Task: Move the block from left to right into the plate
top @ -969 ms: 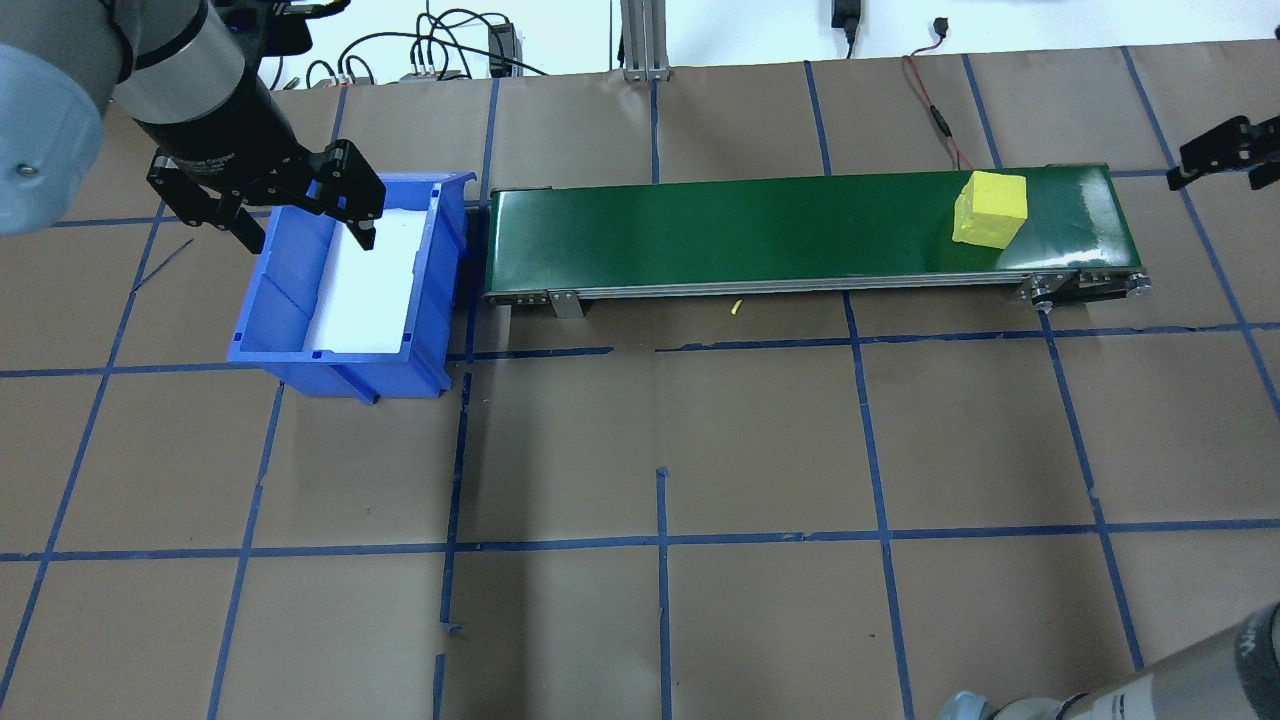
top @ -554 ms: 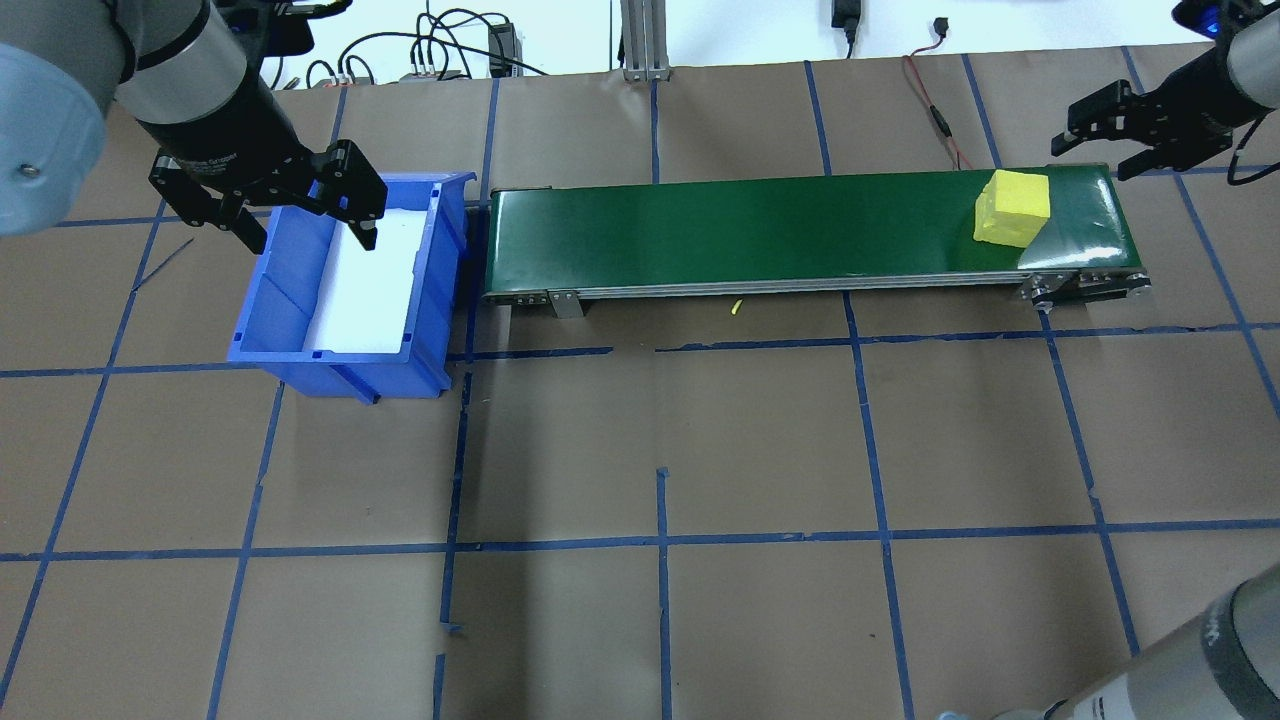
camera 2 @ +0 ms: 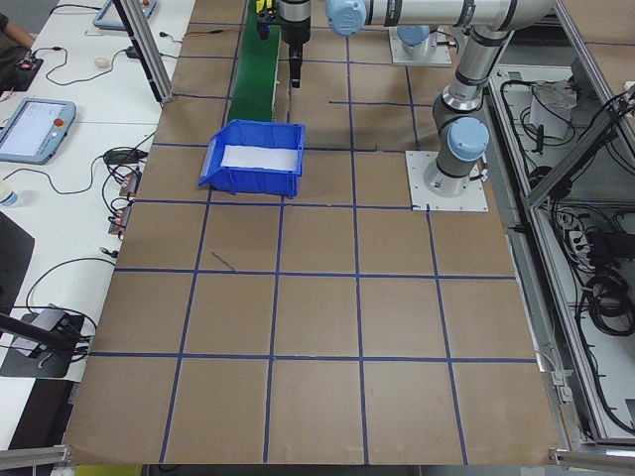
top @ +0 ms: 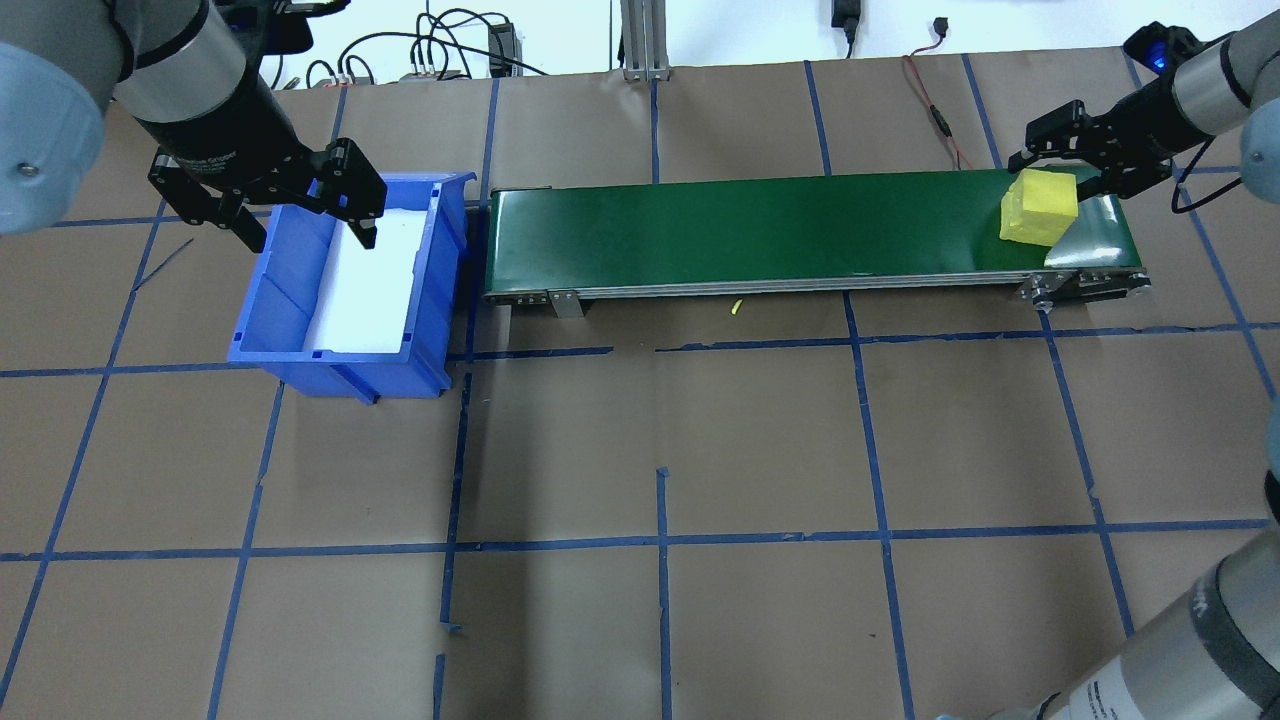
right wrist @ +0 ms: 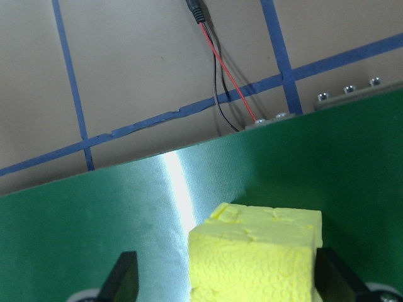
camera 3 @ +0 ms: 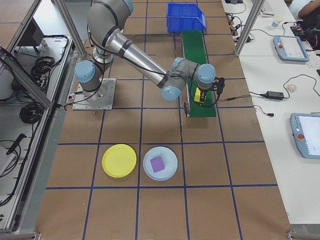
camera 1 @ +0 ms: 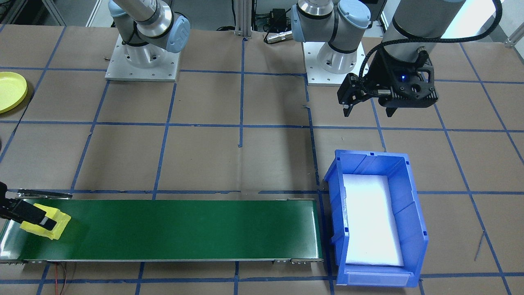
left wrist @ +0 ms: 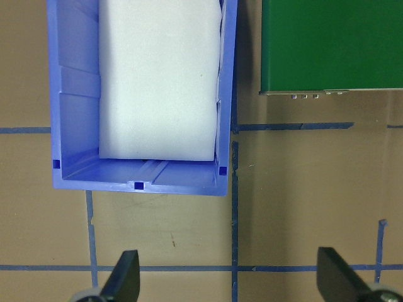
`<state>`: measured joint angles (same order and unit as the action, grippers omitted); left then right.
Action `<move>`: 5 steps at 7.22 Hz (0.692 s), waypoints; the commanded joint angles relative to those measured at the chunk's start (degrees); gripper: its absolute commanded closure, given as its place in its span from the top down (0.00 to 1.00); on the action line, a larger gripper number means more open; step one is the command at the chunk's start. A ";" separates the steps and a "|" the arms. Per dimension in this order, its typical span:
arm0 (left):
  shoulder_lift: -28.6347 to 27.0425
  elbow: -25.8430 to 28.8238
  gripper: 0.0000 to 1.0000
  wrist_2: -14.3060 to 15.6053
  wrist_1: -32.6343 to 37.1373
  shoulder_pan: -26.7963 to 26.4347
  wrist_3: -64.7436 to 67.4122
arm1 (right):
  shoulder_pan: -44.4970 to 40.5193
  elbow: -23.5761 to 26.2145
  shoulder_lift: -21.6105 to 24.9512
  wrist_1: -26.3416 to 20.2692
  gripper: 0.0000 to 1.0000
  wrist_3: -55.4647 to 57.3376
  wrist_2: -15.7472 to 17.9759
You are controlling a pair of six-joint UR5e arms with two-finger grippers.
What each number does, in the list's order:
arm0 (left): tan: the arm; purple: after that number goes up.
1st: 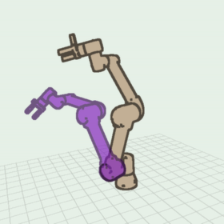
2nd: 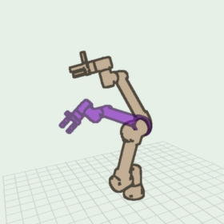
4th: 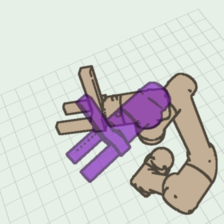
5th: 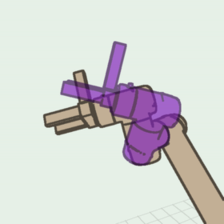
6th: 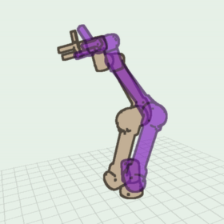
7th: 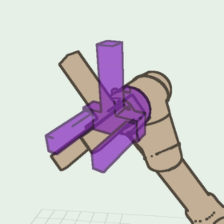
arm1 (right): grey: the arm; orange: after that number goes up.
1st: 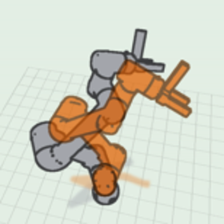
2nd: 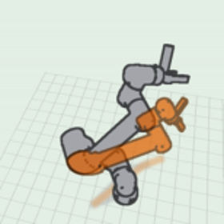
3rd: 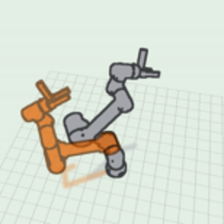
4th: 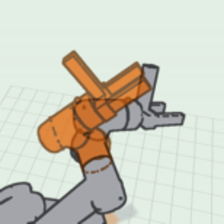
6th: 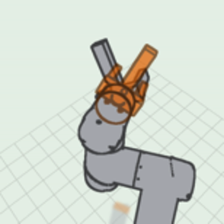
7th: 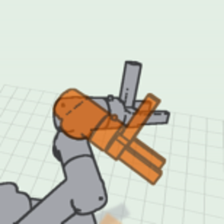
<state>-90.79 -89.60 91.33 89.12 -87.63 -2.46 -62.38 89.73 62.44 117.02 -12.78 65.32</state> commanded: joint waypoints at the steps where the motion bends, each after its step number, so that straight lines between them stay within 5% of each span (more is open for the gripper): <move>1: 0.00 -0.05 1.00 0.08 0.00 0.00 0.00 | -0.02 0.36 -1.01 0.06 0.92 0.04 5.16; 3: 0.00 0.04 1.00 -0.01 0.00 0.00 0.00 | 0.06 -0.16 -0.31 0.32 0.40 -0.31 6.30; 5: 0.00 0.13 1.00 -0.01 0.00 0.00 0.00 | 1.20 0.71 3.80 -0.29 0.38 -5.20 14.54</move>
<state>-90.79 -89.54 91.32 89.12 -87.63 -2.46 -62.02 90.02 63.78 117.17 -14.79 75.41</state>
